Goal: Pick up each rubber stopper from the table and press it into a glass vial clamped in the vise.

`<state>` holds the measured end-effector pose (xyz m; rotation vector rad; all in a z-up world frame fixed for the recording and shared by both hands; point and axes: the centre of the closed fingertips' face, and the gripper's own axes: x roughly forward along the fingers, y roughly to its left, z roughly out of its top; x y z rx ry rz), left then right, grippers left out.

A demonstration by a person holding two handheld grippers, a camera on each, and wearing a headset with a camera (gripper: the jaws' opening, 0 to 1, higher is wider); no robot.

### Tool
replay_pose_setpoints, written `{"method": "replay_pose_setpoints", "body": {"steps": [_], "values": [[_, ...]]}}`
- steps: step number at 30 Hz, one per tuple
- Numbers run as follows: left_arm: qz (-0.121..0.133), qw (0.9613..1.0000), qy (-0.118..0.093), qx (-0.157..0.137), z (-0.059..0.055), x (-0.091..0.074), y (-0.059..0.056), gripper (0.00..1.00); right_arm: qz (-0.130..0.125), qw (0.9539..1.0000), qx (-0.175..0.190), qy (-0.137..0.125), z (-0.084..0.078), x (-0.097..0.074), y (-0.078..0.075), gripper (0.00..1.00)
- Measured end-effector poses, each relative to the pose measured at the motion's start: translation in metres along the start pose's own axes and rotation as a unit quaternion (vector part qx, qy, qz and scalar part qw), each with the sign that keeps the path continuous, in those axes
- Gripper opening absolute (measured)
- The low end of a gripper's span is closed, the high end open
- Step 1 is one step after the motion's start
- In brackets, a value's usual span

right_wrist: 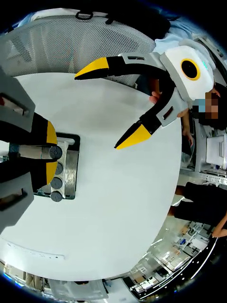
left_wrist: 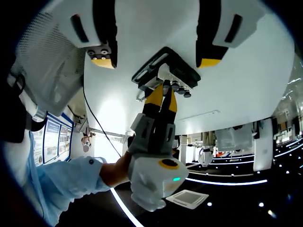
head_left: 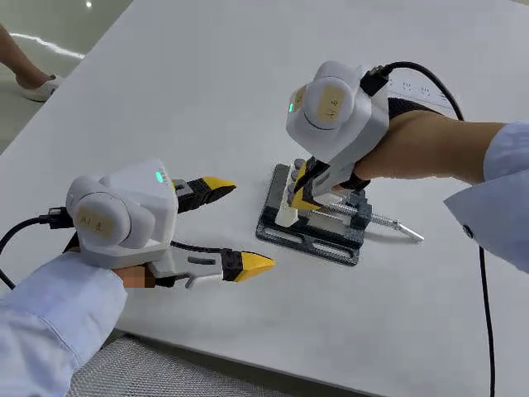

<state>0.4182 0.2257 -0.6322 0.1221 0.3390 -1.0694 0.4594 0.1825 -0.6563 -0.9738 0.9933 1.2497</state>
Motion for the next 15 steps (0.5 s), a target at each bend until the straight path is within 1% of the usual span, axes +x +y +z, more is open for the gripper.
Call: {"method": "replay_pose_setpoints", "body": {"steps": [3,15], "values": [[0.001,1.0,0.0,-0.001,-0.0004,0.0,0.0008,0.66,-0.002,1.0,-0.003,0.003,-0.001,0.0007,-0.0012,0.07],[0.0,1.0,-0.002,-0.008,-0.0009,-0.0006,0.0023,0.66,0.003,0.9999,-0.005,0.009,-0.0009,0.0043,-0.0002,0.07]]}}
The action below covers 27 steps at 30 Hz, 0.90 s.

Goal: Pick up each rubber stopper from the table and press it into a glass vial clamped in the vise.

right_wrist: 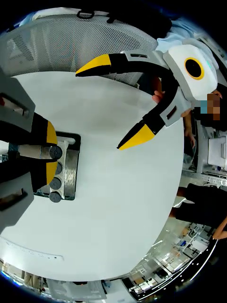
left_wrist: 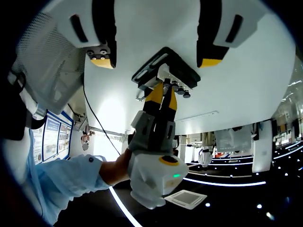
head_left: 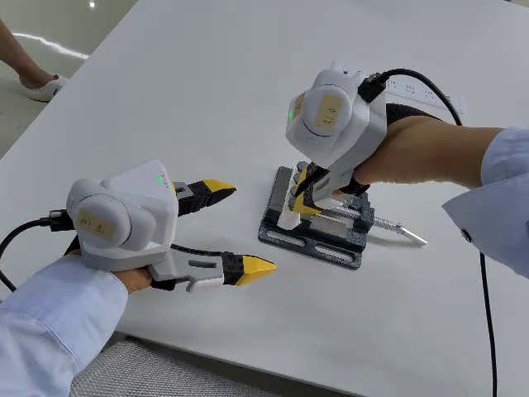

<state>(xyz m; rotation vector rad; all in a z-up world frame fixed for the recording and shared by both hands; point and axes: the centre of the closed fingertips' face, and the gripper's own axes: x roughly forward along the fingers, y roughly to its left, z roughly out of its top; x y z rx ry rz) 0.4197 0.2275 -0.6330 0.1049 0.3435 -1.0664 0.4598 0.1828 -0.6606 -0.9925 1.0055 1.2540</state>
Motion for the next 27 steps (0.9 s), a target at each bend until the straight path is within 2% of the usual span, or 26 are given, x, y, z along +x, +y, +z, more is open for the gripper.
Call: {"method": "replay_pose_setpoints", "body": {"steps": [11,27], "values": [[-0.002,1.0,0.0,-0.003,-0.0005,0.0024,-0.0019,0.66,-0.006,0.9999,-0.006,0.009,-0.0009,0.0006,0.001,0.07],[0.0,1.0,-0.002,-0.004,0.0011,0.0003,-0.0004,0.66,-0.003,0.9999,-0.009,0.006,-0.0033,0.0001,0.0038,0.12]]}}
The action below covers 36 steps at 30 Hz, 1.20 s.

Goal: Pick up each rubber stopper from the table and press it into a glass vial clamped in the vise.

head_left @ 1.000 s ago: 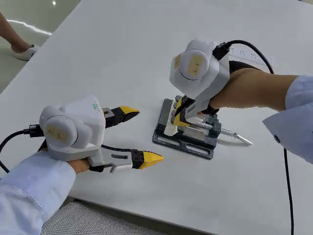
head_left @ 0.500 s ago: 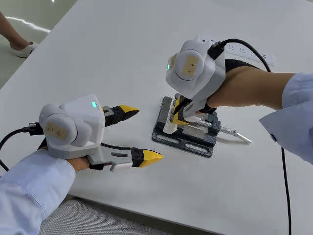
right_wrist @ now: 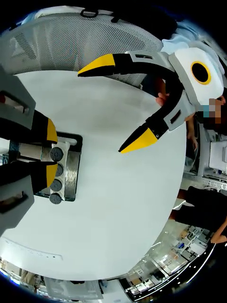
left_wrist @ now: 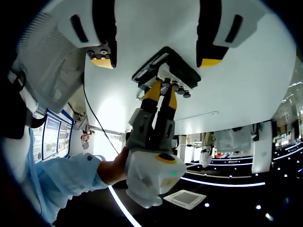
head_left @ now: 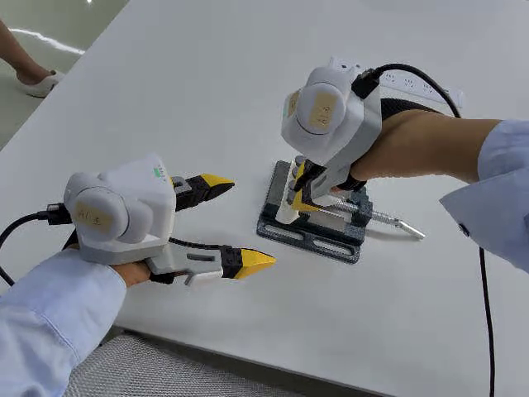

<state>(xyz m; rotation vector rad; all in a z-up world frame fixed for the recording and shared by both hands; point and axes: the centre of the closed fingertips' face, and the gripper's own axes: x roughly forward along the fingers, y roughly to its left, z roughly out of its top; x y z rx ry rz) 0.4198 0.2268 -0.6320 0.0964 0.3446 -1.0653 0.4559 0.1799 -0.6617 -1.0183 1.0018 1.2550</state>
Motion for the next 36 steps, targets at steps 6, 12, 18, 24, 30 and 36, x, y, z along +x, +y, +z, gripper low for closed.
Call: {"method": "replay_pose_setpoints", "body": {"steps": [6,12,18,24,30,36], "values": [[0.001,1.0,0.001,-0.001,-0.001,-0.001,0.001,0.66,0.003,0.9999,0.008,-0.013,0.001,-0.009,0.0,0.11],[0.002,1.0,0.001,-0.001,0.0,0.0,0.001,0.66,-0.002,0.9995,0.009,-0.029,0.001,-0.013,-0.003,0.0],[0.0,1.0,0.001,-0.002,-0.001,0.001,0.0,0.66,-0.009,0.9993,0.009,-0.034,0.001,-0.01,-0.005,0.0],[0.002,1.0,0.001,-0.005,-0.002,0.0,0.001,0.65,-0.01,0.9992,0.009,-0.038,0.004,-0.007,-0.008,0.0],[0.003,1.0,0.001,-0.008,-0.003,0.0,0.003,0.65,-0.001,0.9994,0.006,-0.033,0.004,-0.002,-0.005,0.0],[0.004,0.9999,0.0,-0.011,-0.004,0.0,0.003,0.65,-0.002,0.9995,0.002,-0.032,0.004,-0.003,-0.006,0.0]]}}
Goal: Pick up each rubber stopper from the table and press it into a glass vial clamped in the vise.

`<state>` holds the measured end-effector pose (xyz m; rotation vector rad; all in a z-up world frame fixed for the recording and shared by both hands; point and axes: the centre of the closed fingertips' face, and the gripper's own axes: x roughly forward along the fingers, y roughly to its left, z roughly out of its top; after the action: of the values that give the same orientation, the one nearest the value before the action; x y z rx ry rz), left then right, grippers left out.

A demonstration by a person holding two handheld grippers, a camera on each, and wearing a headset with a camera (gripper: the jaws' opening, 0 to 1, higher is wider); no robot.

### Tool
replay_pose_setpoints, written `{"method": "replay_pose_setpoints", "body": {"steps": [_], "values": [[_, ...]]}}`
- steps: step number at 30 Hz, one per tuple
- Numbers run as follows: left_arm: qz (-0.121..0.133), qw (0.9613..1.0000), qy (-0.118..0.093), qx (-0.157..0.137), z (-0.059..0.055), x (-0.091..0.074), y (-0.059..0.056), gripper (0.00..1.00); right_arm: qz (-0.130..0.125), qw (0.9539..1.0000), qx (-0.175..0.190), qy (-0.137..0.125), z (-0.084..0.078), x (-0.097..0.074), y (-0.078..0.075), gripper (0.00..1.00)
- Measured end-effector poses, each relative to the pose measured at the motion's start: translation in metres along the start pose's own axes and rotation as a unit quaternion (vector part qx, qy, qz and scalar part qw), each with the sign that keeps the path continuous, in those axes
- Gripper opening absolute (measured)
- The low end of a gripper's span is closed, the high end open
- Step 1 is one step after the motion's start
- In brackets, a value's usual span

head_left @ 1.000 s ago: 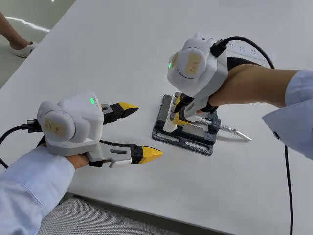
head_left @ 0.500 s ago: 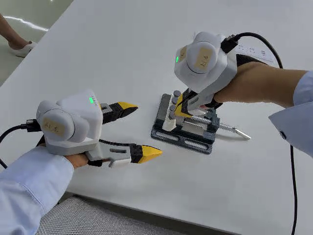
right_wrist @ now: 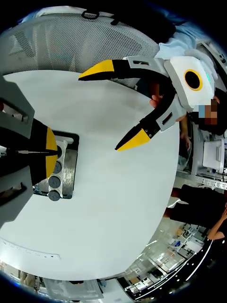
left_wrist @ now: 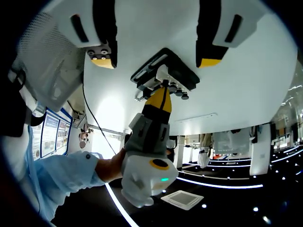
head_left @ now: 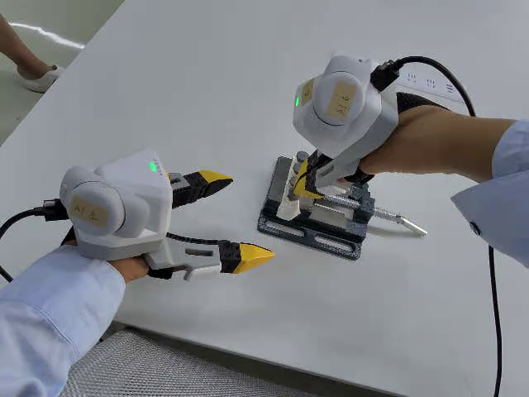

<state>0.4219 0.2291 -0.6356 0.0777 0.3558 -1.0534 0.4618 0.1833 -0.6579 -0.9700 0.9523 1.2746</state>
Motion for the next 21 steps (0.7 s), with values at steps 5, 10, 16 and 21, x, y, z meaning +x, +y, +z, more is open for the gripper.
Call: {"method": "replay_pose_setpoints", "body": {"steps": [5,10,16,21], "values": [[-0.001,1.0,-0.001,-0.001,0.0001,0.0011,-0.0009,0.65,-0.002,1.0,-0.007,0.004,0.0,0.0006,0.0002,0.0],[-0.001,1.0,-0.002,-0.001,0.001,0.0013,-0.0016,0.65,-0.004,0.9999,-0.009,0.011,0.0002,0.001,0.0007,0.0],[-0.001,1.0,-0.002,-0.001,0.0008,0.0011,-0.0014,0.65,-0.002,0.9998,-0.012,0.013,0.0004,0.001,0.0017,0.0],[-0.002,1.0,-0.001,-0.001,0.0003,0.0019,-0.0019,0.65,0.001,0.9997,-0.014,0.017,0.0039,0.0037,0.003,0.0]]}}
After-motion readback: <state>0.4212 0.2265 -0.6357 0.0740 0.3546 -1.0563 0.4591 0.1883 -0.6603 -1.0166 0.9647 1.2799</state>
